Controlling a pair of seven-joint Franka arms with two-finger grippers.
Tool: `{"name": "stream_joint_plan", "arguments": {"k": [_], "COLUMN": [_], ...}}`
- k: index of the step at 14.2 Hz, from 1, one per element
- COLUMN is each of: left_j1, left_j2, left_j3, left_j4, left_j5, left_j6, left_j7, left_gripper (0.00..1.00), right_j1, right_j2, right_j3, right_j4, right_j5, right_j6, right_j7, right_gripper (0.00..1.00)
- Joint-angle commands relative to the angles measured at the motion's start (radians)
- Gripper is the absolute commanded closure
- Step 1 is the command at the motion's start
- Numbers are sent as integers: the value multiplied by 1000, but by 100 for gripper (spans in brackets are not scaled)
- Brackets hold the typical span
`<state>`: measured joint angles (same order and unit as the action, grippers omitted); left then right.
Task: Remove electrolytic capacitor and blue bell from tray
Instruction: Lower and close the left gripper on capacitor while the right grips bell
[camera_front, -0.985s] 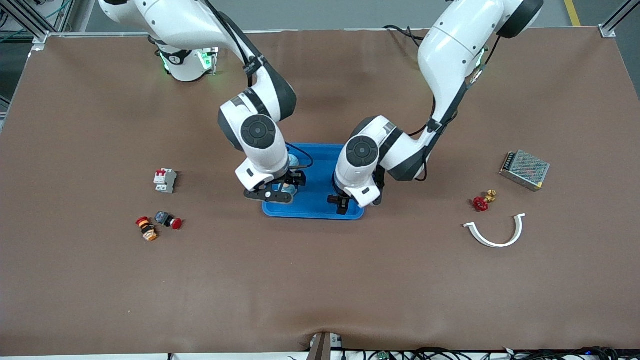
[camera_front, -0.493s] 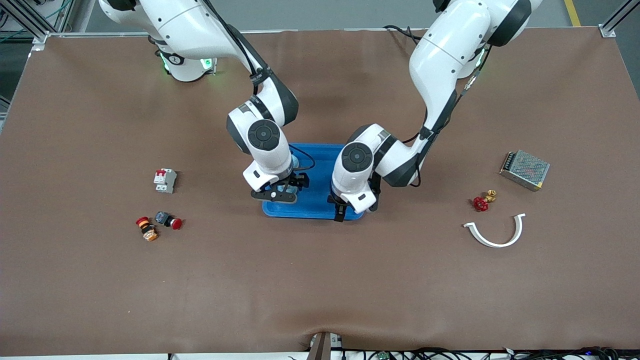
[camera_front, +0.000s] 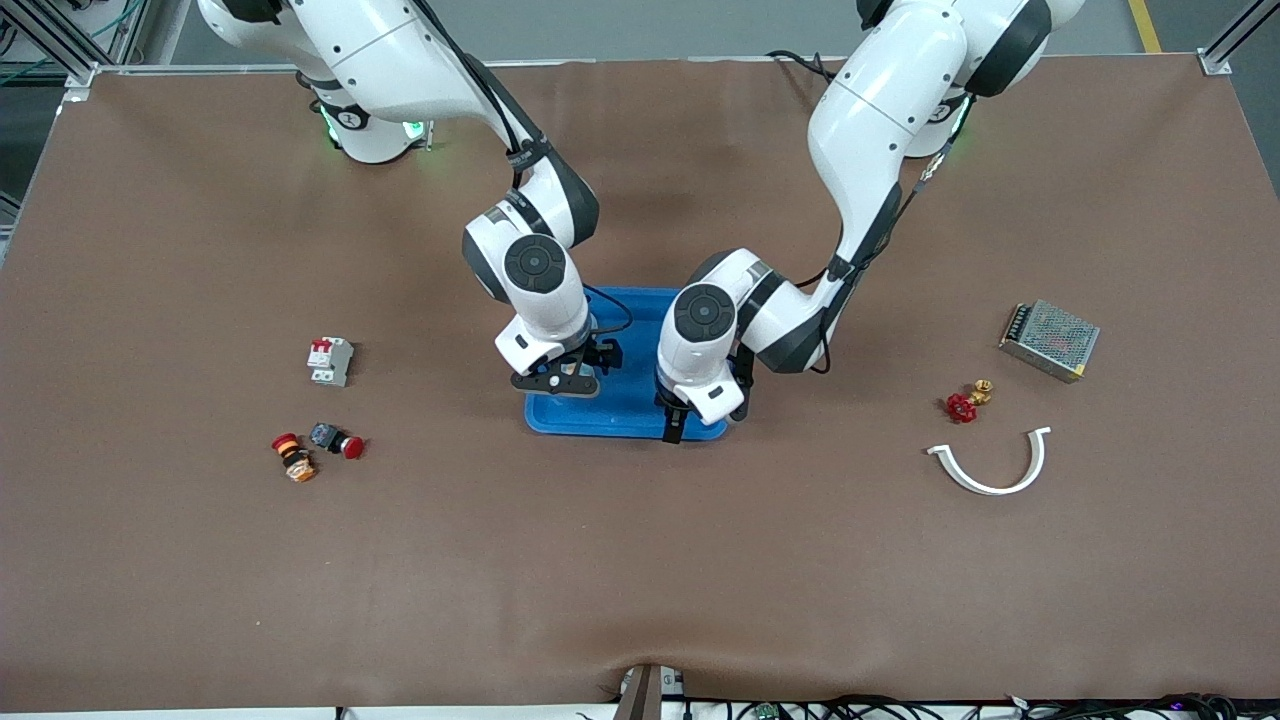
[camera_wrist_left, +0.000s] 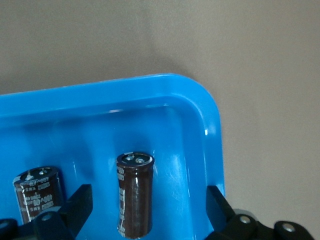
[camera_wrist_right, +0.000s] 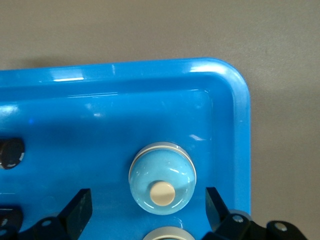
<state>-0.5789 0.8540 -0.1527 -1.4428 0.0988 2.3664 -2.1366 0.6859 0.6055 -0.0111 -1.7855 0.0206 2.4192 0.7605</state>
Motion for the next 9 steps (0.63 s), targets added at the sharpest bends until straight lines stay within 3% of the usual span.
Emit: {"name": "stream_joint_plan", "arguments": {"k": [1, 9], "left_j1": [-22, -45], "left_j2": [31, 43], "left_j3": [9, 9], "left_j4": [24, 22], "left_j5": [24, 24], "left_j6": [14, 30], "left_j7": [-26, -37], "left_gripper": [0, 0], "right_j1": [12, 8], "right_j2": [17, 49], "right_j3": [-9, -10], "right_j4": [-3, 3], "right_j5": [2, -5], "right_j6": [21, 55], "right_j7": [13, 13], "right_gripper": [0, 0]}}
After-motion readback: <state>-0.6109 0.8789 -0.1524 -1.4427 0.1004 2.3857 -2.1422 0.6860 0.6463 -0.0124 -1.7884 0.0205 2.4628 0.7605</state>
